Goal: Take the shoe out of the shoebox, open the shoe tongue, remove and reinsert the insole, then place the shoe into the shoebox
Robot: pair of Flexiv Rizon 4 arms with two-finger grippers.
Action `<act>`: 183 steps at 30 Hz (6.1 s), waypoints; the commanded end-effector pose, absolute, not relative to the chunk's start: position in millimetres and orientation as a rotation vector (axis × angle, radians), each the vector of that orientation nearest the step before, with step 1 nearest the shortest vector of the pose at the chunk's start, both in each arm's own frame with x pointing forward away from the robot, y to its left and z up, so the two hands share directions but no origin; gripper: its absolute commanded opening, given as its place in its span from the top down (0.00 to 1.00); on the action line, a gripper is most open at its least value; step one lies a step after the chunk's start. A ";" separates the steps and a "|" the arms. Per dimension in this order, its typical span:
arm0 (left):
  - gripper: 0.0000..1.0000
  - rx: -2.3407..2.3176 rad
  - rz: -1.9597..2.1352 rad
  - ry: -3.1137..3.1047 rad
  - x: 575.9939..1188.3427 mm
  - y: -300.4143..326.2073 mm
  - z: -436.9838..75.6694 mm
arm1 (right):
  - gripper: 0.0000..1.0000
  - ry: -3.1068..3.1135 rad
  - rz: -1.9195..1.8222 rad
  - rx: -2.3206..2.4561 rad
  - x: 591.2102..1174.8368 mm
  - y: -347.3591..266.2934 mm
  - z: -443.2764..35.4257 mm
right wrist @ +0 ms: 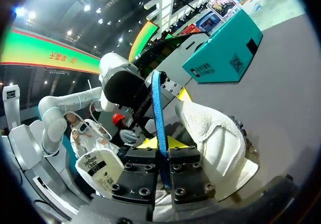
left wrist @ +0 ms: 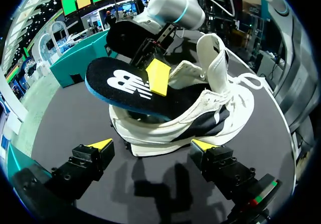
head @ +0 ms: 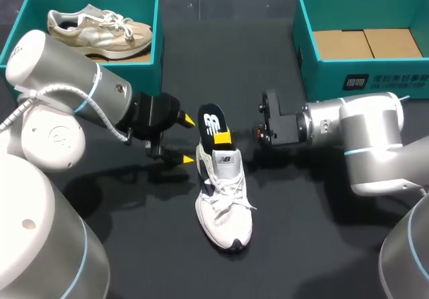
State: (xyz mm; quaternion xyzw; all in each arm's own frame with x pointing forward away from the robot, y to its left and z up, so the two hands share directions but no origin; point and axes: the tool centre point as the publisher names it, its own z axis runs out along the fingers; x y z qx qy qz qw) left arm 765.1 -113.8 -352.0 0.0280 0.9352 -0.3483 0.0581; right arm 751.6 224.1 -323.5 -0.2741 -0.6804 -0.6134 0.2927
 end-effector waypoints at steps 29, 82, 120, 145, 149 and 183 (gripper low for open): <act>0.00 0.086 -1.056 2.833 764.7 -113.5 -352.0 | 0.89 -1.917 -1.607 -0.657 759.5 243.5 -303.4; 0.00 0.086 -1.056 2.833 764.7 -113.5 -352.0 | 1.00 -1.871 -1.439 -0.949 744.1 230.6 -339.8; 0.00 0.086 -1.056 2.833 764.7 -113.5 -352.0 | 1.00 -1.987 -1.444 -0.947 769.5 237.4 -330.2; 0.00 0.086 -1.056 2.833 764.7 -113.5 -352.0 | 0.54 -2.059 -1.380 -1.061 733.9 229.3 -326.4; 0.00 0.086 -1.056 2.833 764.7 -113.5 -352.0 | 0.53 -2.093 -1.386 -1.039 738.9 229.9 -319.2; 0.00 0.246 -0.906 2.807 775.9 -76.6 -301.9 | 0.52 -2.277 -1.032 -1.173 782.1 173.0 -284.3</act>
